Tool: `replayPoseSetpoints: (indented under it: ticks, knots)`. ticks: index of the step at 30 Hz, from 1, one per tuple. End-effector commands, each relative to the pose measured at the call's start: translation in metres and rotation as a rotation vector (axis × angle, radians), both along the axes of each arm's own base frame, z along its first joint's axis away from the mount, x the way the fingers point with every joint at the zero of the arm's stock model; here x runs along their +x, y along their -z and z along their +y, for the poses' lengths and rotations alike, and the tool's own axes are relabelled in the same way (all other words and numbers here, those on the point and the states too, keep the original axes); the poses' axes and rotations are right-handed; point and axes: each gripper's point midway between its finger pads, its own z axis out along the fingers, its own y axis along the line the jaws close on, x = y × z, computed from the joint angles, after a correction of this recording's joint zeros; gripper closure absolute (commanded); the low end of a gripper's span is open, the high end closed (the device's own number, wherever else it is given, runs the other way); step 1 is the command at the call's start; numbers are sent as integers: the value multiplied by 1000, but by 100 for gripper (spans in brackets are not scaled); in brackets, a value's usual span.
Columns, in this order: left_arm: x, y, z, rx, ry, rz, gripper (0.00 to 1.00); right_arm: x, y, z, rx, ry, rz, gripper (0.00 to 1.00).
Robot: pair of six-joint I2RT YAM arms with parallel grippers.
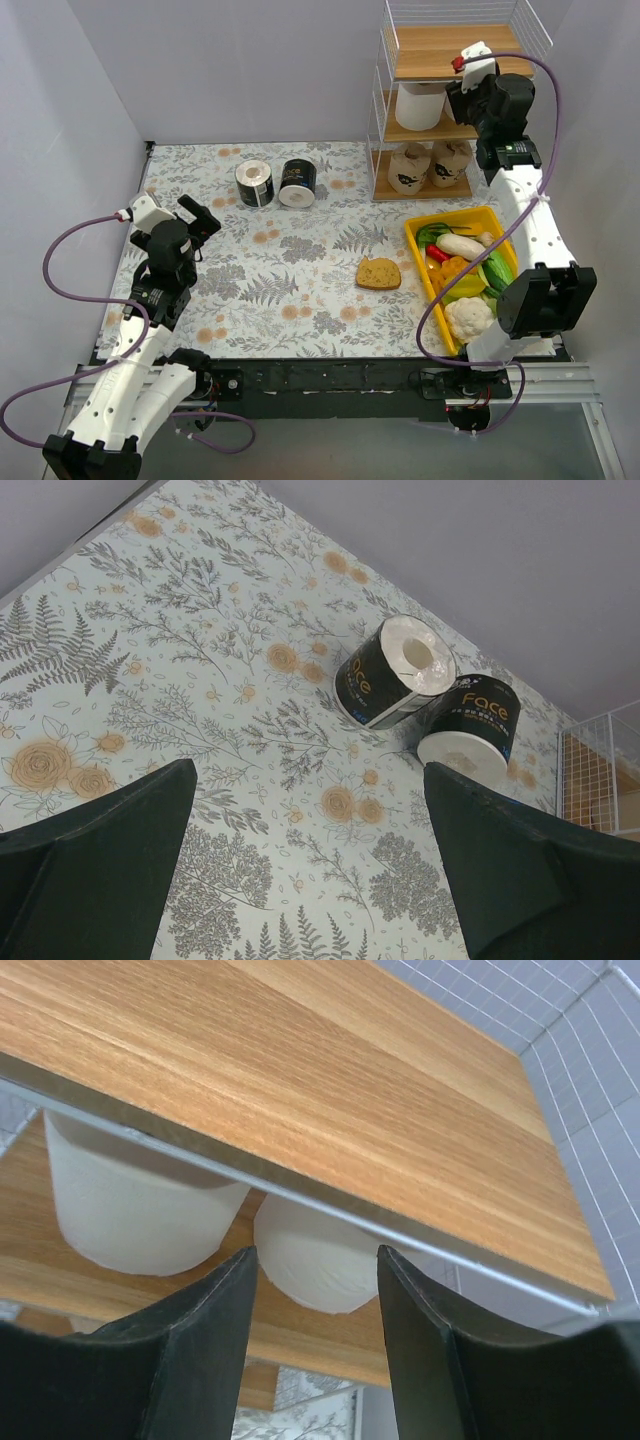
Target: Place and organize the paper towels onto the shelf
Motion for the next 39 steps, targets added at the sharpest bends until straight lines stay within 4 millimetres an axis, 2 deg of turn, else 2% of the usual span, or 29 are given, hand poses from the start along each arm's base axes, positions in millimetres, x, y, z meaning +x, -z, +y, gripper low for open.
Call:
replayPoseSetpoints:
  ticks: [1,4,7,8,9,13,14,15,16,17,20,21,22,23,24,25,26,27,28,29,30,31,32,33,34,35,36,38,39]
  knots:
    - [0,-7,1,8,-2,-13,2,-39,-43,-2,177,24,-65,41]
    - [0,-6,0,9,3,-10,2,-59,-22,7,314,11,15,40]
    - [1,-5,-5,8,28,-9,2,-82,0,16,432,-2,100,22]
    - [2,-3,-5,10,33,-5,2,-89,5,18,450,-5,123,9]
    - [3,-3,-7,8,41,-5,2,-95,8,20,467,-5,142,1]
    - [7,2,-13,11,70,8,2,-132,23,38,559,-78,244,1]
    - [7,3,-16,11,87,14,2,-140,40,47,586,-113,298,1]
    - [10,5,-18,17,101,19,2,-147,46,51,594,-130,314,1]
    - [12,7,-23,20,127,18,2,-158,43,54,601,-153,305,1]
    - [14,14,-32,19,175,31,2,-164,59,60,620,-177,344,1]
    - [26,27,-50,29,267,82,2,-185,61,70,639,-247,355,2]
    - [31,21,-51,37,271,84,2,-190,69,72,653,-249,375,1]
    - [41,37,-52,53,267,149,2,-197,66,74,652,-267,366,1]
    - [47,40,-52,61,259,180,3,-202,67,75,651,-280,368,2]
    - [55,29,-51,67,236,198,3,-205,72,76,659,-277,378,2]
    - [62,32,-50,68,222,228,3,-211,68,75,661,-281,361,2]
    - [76,49,-52,79,212,298,4,-215,67,75,666,-285,354,2]
    - [81,52,-53,80,206,330,5,-218,67,75,669,-285,348,2]
    - [94,34,-53,68,201,304,5,-224,65,75,682,-291,334,2]
    - [106,48,-56,63,199,350,7,-228,64,77,684,-309,330,2]
    - [113,47,-56,54,195,356,8,-231,61,78,691,-318,318,3]
    - [126,34,-55,30,195,329,8,-236,60,80,702,-332,305,3]
    - [133,33,-55,14,198,328,8,-240,58,82,705,-351,302,3]
    - [144,45,-57,4,200,358,9,-241,57,83,710,-357,296,3]
    - [151,46,-54,-16,201,367,11,-245,53,84,712,-366,283,3]
    - [162,35,-54,-26,196,348,12,-247,52,85,714,-377,285,4]
    - [168,55,-54,-32,190,409,13,-248,51,86,712,-382,283,4]
    - [182,51,-50,-41,178,407,17,-251,49,86,706,-389,280,4]
    - [186,65,-50,-44,175,444,19,-252,48,85,703,-388,276,4]
